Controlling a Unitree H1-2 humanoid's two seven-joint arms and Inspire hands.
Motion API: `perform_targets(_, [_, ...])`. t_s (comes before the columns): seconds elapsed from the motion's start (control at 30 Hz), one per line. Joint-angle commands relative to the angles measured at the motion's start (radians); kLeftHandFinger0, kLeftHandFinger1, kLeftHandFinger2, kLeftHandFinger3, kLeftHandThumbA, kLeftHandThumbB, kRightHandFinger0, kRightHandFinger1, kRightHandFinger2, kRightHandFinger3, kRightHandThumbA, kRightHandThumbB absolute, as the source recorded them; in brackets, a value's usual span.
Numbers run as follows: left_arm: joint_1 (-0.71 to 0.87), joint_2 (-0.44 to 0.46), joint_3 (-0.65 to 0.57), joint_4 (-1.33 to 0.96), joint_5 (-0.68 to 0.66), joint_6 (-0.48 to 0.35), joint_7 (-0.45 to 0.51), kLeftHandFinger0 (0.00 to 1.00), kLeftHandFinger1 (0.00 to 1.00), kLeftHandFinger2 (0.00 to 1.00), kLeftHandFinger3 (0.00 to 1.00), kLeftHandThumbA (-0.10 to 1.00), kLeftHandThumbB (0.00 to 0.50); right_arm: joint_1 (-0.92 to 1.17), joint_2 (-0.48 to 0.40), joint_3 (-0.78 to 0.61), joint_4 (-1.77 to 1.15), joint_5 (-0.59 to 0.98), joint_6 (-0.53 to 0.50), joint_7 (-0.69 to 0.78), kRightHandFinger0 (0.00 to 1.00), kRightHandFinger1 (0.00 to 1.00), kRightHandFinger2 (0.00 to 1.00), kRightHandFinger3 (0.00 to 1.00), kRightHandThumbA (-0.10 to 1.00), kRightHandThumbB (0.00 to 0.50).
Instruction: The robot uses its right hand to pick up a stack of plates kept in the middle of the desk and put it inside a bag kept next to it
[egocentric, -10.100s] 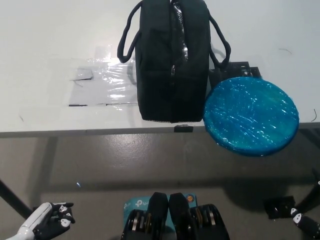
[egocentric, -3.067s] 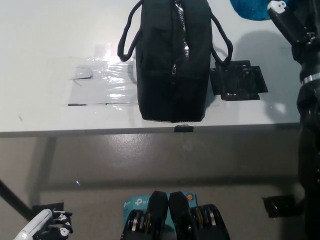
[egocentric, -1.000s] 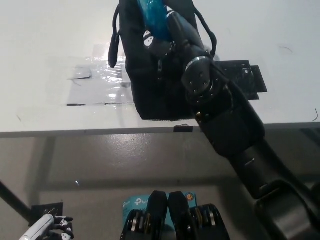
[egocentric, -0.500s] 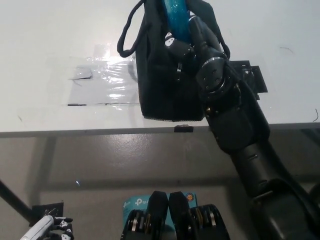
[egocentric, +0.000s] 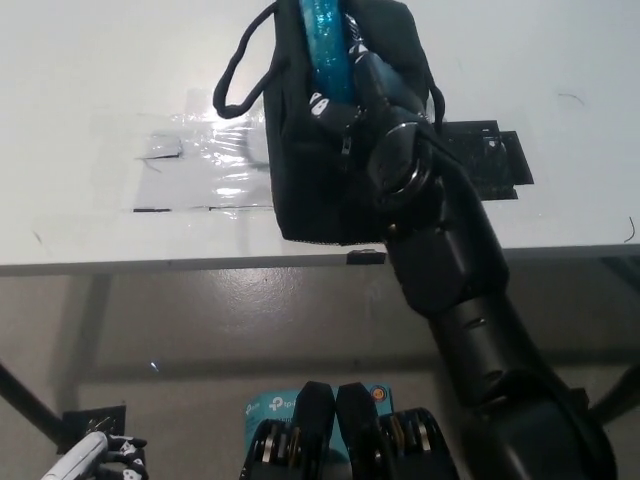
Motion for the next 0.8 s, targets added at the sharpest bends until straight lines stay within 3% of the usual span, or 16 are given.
perform_targets(0.0, [0.016, 0.016, 0.008, -0.027, -0.001, -0.018, -0.008, 0.77, 0.82, 0.87, 0.87, -0.1, 0.178, -0.097, 0.05, -0.022, -0.096, -0.188, -0.001, -0.001, 1.0, 1.0, 1.0, 1.0, 0.56, 0.387])
perform_targets(0.03, [0.019, 0.014, 0.01, -0.029, -0.005, -0.012, -0.009, 0.78, 0.84, 0.87, 0.88, -0.1, 0.175, -0.113, 0.046, -0.019, -0.104, -0.208, -0.001, 0.006, 1.0, 1.0, 1.0, 1.0, 0.65, 0.43])
perform_targets(0.2, [0.029, 0.007, 0.014, -0.036, -0.012, -0.006, -0.008, 0.79, 0.84, 0.87, 0.87, -0.1, 0.179, -0.183, 0.033, -0.035, -0.13, -0.29, -0.001, 0.068, 1.0, 1.0, 1.0, 1.0, 0.72, 0.498])
perform_targets(0.3, [0.036, 0.004, 0.015, -0.025, -0.013, -0.01, -0.003, 0.8, 0.85, 0.88, 0.87, -0.1, 0.184, -0.265, 0.004, -0.036, -0.12, -0.31, -0.001, 0.08, 1.0, 1.0, 1.0, 1.0, 0.78, 0.5])
perform_targets(0.33, [0.036, 0.004, 0.014, -0.026, -0.012, -0.009, -0.003, 0.8, 0.85, 0.87, 0.87, -0.1, 0.184, -0.29, -0.005, -0.04, -0.114, -0.328, -0.001, 0.095, 1.0, 1.0, 1.0, 1.0, 0.86, 0.5])
perform_targets(0.43, [0.034, 0.003, 0.012, -0.027, -0.008, -0.005, -0.001, 0.79, 0.85, 0.87, 0.87, -0.1, 0.176, -0.392, -0.032, -0.069, -0.073, -0.371, -0.001, 0.14, 1.0, 1.0, 1.0, 1.0, 0.96, 0.5])
perform_targets(0.77, [0.034, -0.001, 0.011, -0.018, -0.005, -0.009, 0.001, 0.8, 0.85, 0.87, 0.89, -0.1, 0.182, -0.616, -0.074, -0.187, 0.035, -0.414, -0.001, 0.176, 1.0, 1.0, 1.0, 1.0, 1.0, 0.5])
